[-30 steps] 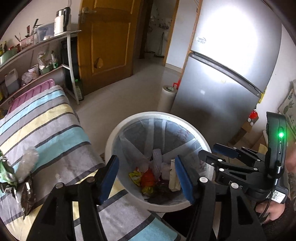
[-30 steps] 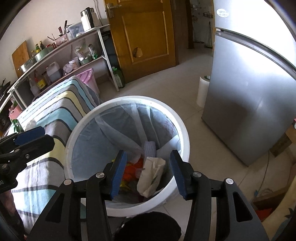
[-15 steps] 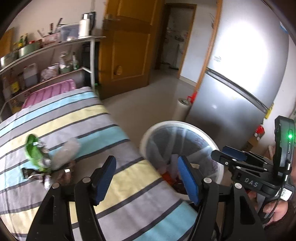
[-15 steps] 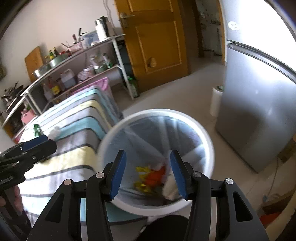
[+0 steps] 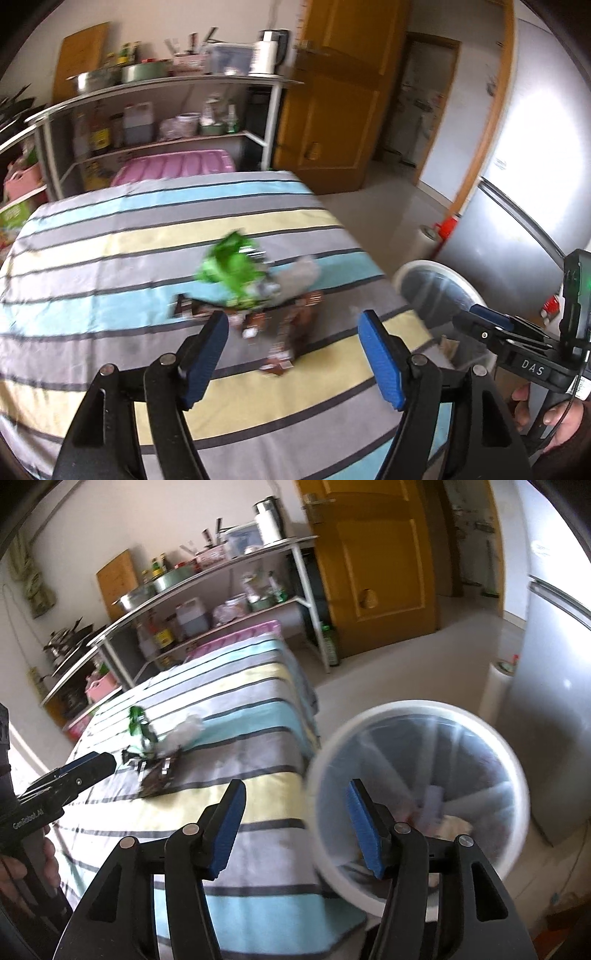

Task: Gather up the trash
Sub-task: 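Grasp a brown wrapper with the left tool while the right tool grasps another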

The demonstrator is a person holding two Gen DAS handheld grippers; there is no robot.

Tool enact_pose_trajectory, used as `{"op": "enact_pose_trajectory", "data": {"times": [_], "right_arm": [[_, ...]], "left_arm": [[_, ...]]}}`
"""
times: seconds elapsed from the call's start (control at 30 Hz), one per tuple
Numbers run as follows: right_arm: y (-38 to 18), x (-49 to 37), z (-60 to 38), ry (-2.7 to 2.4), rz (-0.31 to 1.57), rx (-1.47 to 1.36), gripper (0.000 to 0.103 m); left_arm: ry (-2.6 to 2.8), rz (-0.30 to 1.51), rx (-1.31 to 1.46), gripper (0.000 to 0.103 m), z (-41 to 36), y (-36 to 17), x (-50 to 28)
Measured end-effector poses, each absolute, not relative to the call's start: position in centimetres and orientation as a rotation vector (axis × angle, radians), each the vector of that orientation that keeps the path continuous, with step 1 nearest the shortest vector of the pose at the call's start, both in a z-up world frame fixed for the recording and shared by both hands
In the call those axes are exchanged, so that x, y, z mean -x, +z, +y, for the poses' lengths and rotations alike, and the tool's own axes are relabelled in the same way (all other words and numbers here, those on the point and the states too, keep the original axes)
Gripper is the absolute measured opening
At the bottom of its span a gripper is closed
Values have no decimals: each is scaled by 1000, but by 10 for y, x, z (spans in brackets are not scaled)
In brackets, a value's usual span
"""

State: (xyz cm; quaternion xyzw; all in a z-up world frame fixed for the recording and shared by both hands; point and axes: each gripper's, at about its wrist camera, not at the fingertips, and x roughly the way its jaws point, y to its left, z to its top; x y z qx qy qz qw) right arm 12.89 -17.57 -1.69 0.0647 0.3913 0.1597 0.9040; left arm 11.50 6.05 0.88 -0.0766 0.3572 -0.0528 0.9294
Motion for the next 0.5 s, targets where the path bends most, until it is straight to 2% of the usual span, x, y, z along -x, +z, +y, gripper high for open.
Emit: {"op": "enact_pose_trajectory", "data": {"times": [0.5], "right_arm": [[-34,-159,-70,506,905,-71,58]], "left_arm": [[4,752,228,77,138,-6,-107]]}}
